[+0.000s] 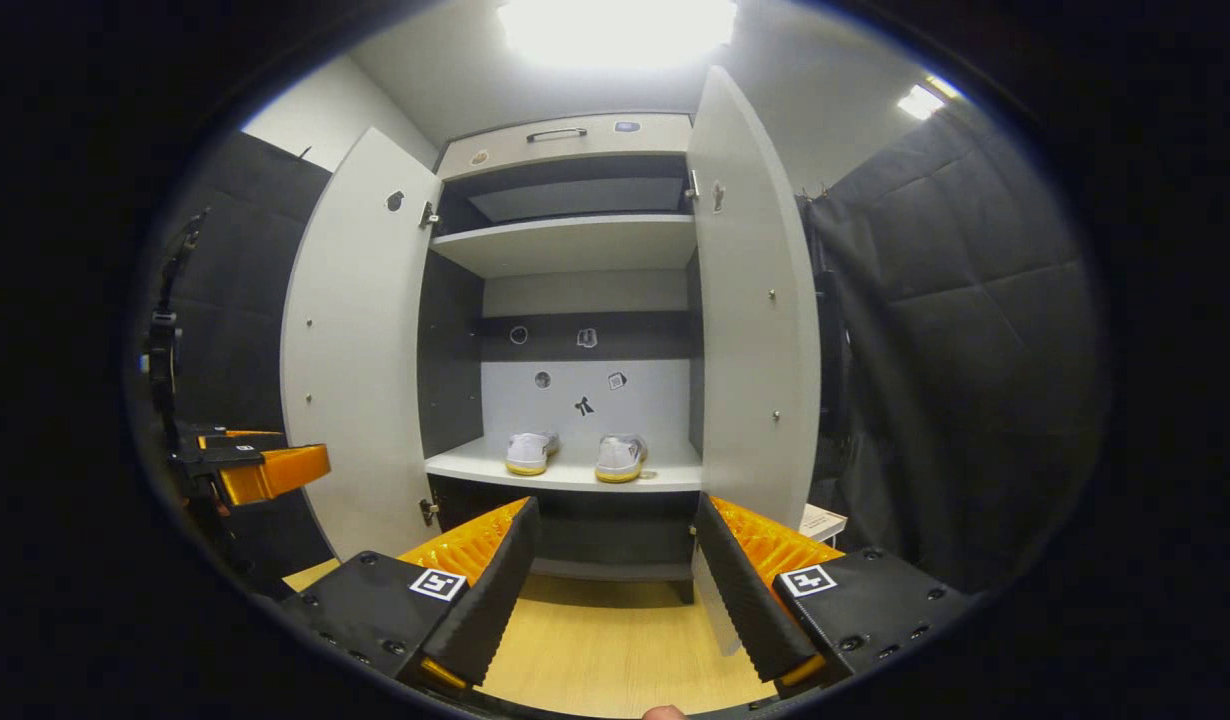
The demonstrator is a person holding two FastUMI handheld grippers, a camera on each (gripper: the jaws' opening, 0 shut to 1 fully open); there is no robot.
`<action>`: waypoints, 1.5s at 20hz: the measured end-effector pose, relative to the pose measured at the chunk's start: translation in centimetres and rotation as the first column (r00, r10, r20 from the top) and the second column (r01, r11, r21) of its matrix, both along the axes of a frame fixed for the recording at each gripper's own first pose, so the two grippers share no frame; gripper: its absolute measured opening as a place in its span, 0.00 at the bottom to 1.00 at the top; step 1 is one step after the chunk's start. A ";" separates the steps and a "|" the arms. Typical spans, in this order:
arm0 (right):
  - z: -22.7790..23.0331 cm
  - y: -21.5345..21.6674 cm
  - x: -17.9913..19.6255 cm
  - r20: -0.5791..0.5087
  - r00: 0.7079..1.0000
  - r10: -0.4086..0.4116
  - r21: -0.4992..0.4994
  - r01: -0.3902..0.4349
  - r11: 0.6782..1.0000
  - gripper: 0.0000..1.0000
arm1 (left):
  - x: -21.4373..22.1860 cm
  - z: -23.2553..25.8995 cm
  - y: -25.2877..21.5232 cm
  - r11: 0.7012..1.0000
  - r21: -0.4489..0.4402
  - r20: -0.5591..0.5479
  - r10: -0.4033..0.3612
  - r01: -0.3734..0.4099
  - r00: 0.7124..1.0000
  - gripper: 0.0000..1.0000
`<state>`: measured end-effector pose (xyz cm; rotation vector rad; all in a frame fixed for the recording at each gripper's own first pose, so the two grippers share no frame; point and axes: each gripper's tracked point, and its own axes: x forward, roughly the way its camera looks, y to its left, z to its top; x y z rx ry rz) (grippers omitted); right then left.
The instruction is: Grab one shoe with the right hand and put it into the shoe cabinet, grab the other shoe with the left hand and put it into the shoe cabinet; then close the right door with the right hand and the left door with the left hand.
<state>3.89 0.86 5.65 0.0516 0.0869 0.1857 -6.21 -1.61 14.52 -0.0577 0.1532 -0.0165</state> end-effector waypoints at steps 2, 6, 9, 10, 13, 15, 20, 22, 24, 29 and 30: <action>0.3 -1.9 0.2 0.002 0.999 -0.046 -0.007 0.046 0.999 0.98 | -0.3 0.3 0.5 1.000 -0.003 0.003 0.005 -0.005 1.000 0.97; 1.3 -6.8 0.8 0.020 0.987 -0.160 -0.021 0.160 0.987 0.98 | -0.2 0.4 1.1 1.000 -0.007 0.010 0.008 -0.008 1.000 1.00; 2.2 -10.6 1.2 0.036 0.968 -0.247 -0.036 0.248 0.968 0.98 | -0.3 0.4 1.0 1.000 -0.008 0.012 0.009 -0.009 1.000 0.97; 2.5 -11.8 1.5 0.040 0.961 -0.275 -0.041 0.276 0.960 0.98 | -0.2 0.5 1.0 1.000 -0.010 0.015 0.006 -0.006 1.000 0.93; 3.4 -15.2 2.4 0.054 0.933 -0.355 -0.055 0.358 0.932 0.98 | 0.2 0.6 1.3 1.000 -0.012 0.015 0.010 -0.010 1.000 0.97; 3.8 -17.3 3.3 0.056 0.913 -0.404 -0.062 0.407 0.911 0.98 | 0.4 0.5 1.8 1.000 -0.010 0.014 0.016 -0.016 1.000 1.00; 4.4 -20.6 6.2 0.050 0.868 -0.494 -0.060 0.496 0.866 0.98 | 0.6 0.3 3.4 0.999 -0.007 0.008 0.048 -0.048 0.999 0.89; 4.3 -20.9 7.2 0.041 0.860 -0.509 -0.054 0.511 0.858 0.98 | 0.5 0.3 4.3 0.998 -0.003 0.003 0.069 -0.069 0.998 1.00; 4.2 -20.8 7.9 0.034 0.857 -0.515 -0.051 0.516 0.855 0.98 | 0.4 0.1 5.3 0.996 -0.005 -0.002 0.088 -0.088 0.996 1.00; 3.6 -19.9 9.3 0.024 0.859 -0.512 -0.087 0.512 0.854 0.98 | 0.2 -0.2 7.1 0.993 -0.001 -0.007 0.119 -0.119 0.993 0.97; 3.7 -19.8 9.2 0.031 0.858 -0.513 -0.099 0.513 0.853 0.97 | 0.2 -0.3 7.3 0.992 -0.001 -0.007 0.122 -0.123 0.992 0.97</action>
